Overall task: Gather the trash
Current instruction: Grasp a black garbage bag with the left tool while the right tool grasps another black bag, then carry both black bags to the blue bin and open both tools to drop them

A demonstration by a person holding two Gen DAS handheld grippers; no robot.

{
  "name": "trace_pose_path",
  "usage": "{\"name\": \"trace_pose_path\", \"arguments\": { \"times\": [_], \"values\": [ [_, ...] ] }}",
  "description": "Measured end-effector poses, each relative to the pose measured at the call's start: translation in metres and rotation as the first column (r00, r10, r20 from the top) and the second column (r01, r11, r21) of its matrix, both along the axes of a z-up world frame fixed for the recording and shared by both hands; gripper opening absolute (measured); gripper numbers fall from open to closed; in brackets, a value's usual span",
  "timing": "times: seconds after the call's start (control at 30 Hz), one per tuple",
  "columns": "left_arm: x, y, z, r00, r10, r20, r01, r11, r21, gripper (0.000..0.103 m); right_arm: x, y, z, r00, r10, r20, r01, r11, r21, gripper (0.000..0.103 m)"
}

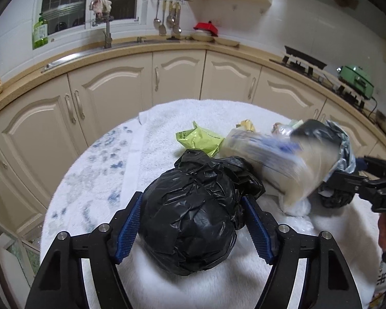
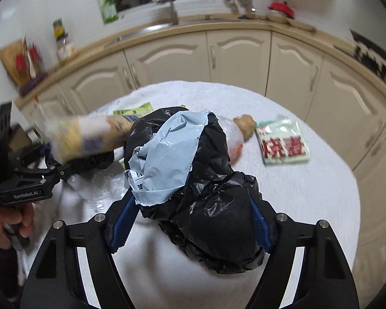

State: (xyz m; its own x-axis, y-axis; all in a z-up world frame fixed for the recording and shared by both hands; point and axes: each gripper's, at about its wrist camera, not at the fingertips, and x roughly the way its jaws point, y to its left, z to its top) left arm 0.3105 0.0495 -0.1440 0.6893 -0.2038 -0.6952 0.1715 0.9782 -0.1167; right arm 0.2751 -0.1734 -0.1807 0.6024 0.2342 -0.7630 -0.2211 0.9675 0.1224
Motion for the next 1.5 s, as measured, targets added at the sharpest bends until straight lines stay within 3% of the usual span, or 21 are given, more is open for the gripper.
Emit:
{"name": "trace_pose_path", "arguments": {
  "times": [0.2, 0.4, 0.7, 1.1, 1.5],
  "values": [
    [-0.038, 0.007, 0.01, 0.998, 0.025, 0.056, -0.023, 0.999, -0.024, 0.07, -0.042, -0.012, 0.017, 0.998, -0.04, 0.044, 0.037, 0.996, 0.081, 0.077],
    [-0.105, 0.001, 0.011, 0.994, 0.02, 0.106, -0.017, 0.999, -0.03, 0.07, -0.079, -0.026, 0.032, 0.992, -0.083, 0.091, 0.068, 0.986, 0.152, 0.077],
    [-0.173, -0.032, 0.041, 0.978, -0.013, 0.206, 0.019, 0.999, -0.028, 0.07, -0.13, -0.043, 0.059, 0.975, -0.132, 0.178, 0.092, 0.972, 0.215, 0.077],
    [-0.212, -0.097, 0.061, 0.948, -0.098, 0.302, 0.117, 0.992, -0.045, 0.07, -0.19, -0.091, 0.1, 0.928, -0.234, 0.29, 0.156, 0.951, 0.267, 0.077],
    [-0.218, -0.188, 0.067, 0.911, -0.221, 0.348, 0.266, 0.96, -0.086, 0.07, -0.256, -0.175, 0.119, 0.832, -0.438, 0.342, 0.336, 0.887, 0.317, 0.077]
  ]
}}
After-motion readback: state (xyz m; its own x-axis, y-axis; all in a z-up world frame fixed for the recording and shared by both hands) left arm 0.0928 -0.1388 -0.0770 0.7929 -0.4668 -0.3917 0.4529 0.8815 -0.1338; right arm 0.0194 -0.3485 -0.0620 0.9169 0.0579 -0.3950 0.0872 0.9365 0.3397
